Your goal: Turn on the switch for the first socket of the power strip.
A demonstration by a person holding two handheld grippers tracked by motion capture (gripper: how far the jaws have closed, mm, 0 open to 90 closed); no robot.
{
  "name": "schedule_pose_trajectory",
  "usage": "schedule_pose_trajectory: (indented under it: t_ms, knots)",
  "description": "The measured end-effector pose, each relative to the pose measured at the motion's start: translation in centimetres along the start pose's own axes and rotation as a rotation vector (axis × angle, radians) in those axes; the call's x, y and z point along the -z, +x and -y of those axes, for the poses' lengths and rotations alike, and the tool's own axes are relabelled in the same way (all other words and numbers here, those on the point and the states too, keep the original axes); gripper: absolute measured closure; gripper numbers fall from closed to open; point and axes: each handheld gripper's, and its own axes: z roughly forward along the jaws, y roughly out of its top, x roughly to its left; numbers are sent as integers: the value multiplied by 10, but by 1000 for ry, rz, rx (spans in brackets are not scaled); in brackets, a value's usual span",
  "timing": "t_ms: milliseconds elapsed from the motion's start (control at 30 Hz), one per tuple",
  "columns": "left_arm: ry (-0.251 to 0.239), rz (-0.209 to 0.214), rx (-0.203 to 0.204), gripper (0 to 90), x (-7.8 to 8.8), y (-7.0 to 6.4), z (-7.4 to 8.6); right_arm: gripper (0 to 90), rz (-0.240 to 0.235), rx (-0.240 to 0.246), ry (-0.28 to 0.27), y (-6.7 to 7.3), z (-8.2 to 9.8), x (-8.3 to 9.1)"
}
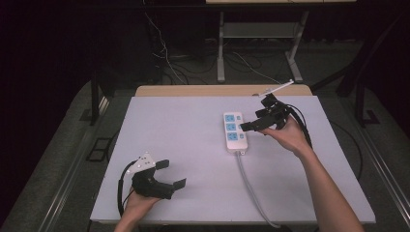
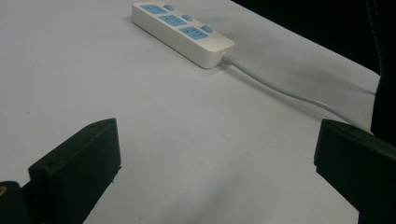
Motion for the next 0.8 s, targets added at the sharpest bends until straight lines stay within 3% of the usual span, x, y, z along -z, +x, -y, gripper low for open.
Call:
schedule_pose_trajectory:
  t_ms: [300,400,533,567,800]
  knots:
    - [-1,1,0,0,0,0,0,23,-10,-38,-14,-10,1,-13]
    - [-1,2,0,0,0,1,0,159,-12,-36,-28,-12,2,-14]
    - [0,2,-1,0,0,1,0,259,-6,-37,-32,-14,2,-16]
    - [0,2,-1,0,0,1,0,322,-19,-32,-25,-15,2,-18]
    - [2,2,-3,0,0,1,0,589,12,-2,16,-17,4,-26]
